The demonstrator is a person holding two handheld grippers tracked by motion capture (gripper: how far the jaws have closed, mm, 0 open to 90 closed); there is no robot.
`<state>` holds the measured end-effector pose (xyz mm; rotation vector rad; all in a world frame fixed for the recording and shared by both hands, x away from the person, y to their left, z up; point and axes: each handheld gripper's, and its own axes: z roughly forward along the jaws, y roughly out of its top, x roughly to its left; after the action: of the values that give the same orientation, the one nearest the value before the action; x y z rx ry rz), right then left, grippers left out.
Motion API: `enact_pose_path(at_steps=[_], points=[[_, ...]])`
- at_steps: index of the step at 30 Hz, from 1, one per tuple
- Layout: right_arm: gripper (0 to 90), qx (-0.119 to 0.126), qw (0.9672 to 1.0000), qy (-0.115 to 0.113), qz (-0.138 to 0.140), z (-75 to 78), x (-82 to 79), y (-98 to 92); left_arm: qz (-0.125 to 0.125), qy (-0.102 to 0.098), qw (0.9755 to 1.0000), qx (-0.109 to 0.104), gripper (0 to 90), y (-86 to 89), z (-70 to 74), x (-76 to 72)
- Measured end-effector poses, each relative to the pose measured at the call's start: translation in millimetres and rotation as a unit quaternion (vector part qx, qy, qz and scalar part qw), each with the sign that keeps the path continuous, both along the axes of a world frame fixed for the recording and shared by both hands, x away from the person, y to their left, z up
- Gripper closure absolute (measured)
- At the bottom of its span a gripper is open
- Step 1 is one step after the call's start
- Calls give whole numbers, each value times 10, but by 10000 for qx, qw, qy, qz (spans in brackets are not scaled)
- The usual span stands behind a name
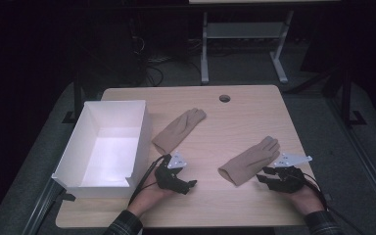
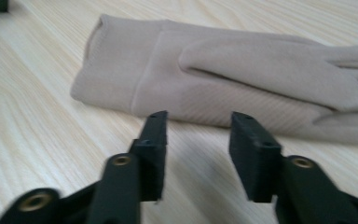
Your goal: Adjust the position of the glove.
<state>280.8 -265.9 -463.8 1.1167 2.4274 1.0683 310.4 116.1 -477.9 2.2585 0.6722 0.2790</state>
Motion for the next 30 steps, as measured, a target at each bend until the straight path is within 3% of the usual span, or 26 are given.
enact_pose_path(at_steps=[4,10,20,22,30], points=[[761,96,9999,47,72,35,42,29,15,-2,10000,3,128,8,1,0],[896,332,9992,118,179,73,108,57,40,-2,10000,6,129,9,1,2],[898,521,9982,62,284,133,115,88,103,-14,9999,3,129,10,2,4],[898,634,9974,82,340,151,139,111,105,-22,9999,-2,129,9,1,5],[898,703,9959,124,548,163,222,266,111,-37,9999,-17,129,8,0,5]])
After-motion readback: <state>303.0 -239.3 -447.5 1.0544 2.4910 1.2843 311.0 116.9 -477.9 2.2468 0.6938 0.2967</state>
